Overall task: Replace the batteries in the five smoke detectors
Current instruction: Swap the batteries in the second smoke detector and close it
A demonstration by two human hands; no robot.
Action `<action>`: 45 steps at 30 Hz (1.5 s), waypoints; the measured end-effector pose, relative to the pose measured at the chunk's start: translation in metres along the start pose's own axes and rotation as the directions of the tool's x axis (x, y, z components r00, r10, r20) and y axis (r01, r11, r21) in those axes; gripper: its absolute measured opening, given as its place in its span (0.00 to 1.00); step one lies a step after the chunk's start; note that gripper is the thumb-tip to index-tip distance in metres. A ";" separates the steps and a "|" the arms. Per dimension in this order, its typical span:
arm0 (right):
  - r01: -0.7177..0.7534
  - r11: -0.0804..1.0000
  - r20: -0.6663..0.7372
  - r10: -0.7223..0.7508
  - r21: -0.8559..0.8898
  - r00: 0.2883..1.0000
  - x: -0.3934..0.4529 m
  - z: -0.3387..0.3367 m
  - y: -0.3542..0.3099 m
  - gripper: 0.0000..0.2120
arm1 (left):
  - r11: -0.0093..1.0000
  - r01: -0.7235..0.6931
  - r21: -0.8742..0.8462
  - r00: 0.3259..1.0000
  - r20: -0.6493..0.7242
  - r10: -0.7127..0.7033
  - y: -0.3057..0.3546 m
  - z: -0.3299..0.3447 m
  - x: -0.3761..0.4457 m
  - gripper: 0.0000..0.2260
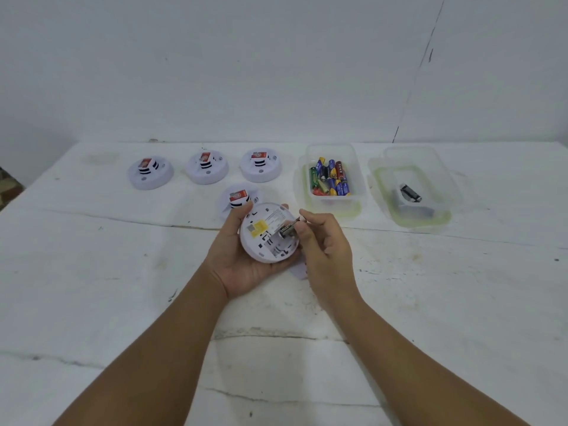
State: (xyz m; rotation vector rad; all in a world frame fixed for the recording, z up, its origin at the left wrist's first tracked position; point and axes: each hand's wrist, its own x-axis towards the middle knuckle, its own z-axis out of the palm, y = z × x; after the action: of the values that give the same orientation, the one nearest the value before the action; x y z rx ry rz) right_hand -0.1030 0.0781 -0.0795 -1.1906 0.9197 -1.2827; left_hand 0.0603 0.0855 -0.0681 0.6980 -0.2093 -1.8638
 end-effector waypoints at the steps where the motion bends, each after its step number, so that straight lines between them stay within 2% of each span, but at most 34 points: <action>1: -0.003 1.000 0.002 0.003 0.010 1.000 0.001 0.001 0.001 0.07 | 1.000 0.003 -0.009 1.000 0.000 -0.003 0.001 0.000 0.001 0.29; 6: 0.006 0.998 0.008 -0.007 0.057 1.000 0.003 0.004 0.000 0.08 | 0.999 0.026 -0.019 1.000 0.017 -0.026 0.003 0.001 0.004 0.27; 13: 0.083 0.995 -0.058 -0.086 -0.053 0.995 -0.001 0.005 0.003 0.09 | 0.998 0.041 -0.053 0.998 0.043 -0.039 0.003 0.002 0.003 0.25; 16: 0.049 0.999 -0.090 -0.046 0.023 0.995 -0.003 0.007 0.002 0.13 | 0.997 0.050 -0.059 0.997 0.068 -0.046 0.003 0.004 0.001 0.25; 18: 0.032 0.998 -0.087 -0.028 0.049 0.996 -0.004 0.007 0.001 0.13 | 0.997 0.048 -0.064 0.996 0.078 -0.043 0.003 0.005 0.000 0.26; 21: 0.033 0.999 -0.083 -0.030 0.030 0.996 -0.006 0.006 0.003 0.11 | 0.997 0.053 -0.058 0.995 0.091 -0.048 0.003 0.003 0.000 0.28; 28: 0.004 1.000 -0.050 -0.005 -0.020 0.999 -0.006 0.008 0.002 0.18 | 0.995 0.083 -0.051 0.994 0.081 -0.078 0.003 0.001 0.000 0.28; 36: 0.061 0.994 -0.064 -0.067 -0.089 0.996 -0.007 0.009 0.000 0.14 | 0.995 0.089 -0.050 0.994 0.064 -0.086 0.004 -0.001 0.001 0.28; 45: 0.048 0.994 -0.079 -0.057 -0.102 0.995 -0.007 0.008 0.003 0.12 | 0.995 0.093 -0.040 0.993 0.080 -0.090 0.003 0.001 0.000 0.27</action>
State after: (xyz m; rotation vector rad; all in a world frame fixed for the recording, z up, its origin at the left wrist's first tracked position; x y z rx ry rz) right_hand -0.0949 0.0854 -0.0815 -1.2548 1.0285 -1.3491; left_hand 0.0622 0.0845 -0.0664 0.6137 -0.1891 -1.9794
